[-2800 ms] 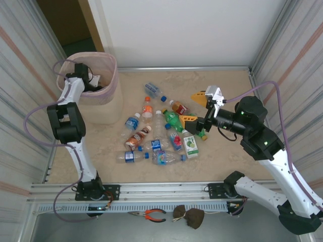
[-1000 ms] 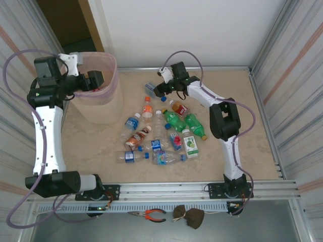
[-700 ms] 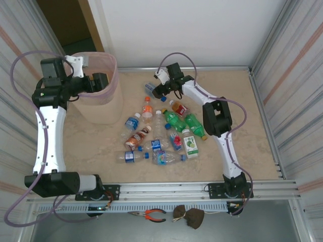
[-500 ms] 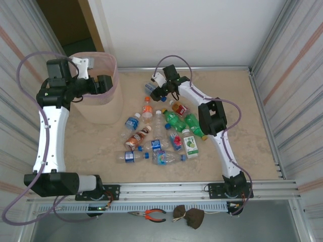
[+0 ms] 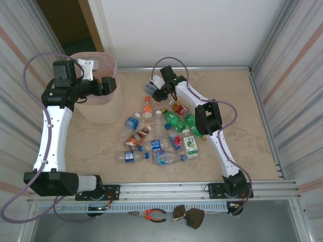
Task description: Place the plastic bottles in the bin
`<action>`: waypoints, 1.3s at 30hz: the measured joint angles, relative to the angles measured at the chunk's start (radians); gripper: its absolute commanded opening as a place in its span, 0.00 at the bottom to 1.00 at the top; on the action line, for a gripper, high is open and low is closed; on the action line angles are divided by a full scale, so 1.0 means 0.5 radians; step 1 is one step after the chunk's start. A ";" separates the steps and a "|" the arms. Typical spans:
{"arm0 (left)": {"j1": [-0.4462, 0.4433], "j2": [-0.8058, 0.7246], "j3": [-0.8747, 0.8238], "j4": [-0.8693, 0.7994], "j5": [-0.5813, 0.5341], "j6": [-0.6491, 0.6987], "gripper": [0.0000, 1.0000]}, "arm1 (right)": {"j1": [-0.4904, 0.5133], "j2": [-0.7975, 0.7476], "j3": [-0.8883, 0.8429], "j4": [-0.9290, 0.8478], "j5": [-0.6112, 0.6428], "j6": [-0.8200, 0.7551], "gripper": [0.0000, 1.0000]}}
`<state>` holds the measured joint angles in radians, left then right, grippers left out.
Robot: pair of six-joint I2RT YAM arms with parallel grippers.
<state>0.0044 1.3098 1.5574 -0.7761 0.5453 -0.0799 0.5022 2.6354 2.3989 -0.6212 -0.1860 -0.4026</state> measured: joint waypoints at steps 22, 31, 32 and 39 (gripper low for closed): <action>-0.015 -0.227 -0.210 0.345 0.146 -0.155 0.81 | -0.016 -0.465 -0.349 0.134 -0.097 0.179 0.51; -0.179 -0.279 -0.266 0.764 0.285 -0.327 0.84 | -0.055 -1.283 -1.008 0.504 -0.311 0.401 0.51; -0.202 -0.279 -0.266 0.803 0.291 -0.340 0.84 | -0.060 -1.353 -1.068 0.536 -0.340 0.427 0.51; -0.417 -0.279 -0.266 1.112 0.340 -0.385 0.85 | -0.077 -1.849 -1.472 0.745 -0.621 0.672 0.51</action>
<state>-0.2043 1.1702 1.4242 -0.2199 0.7151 -0.2722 0.4637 1.7107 1.6627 -0.2485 -0.4965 -0.0666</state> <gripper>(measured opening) 0.848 0.511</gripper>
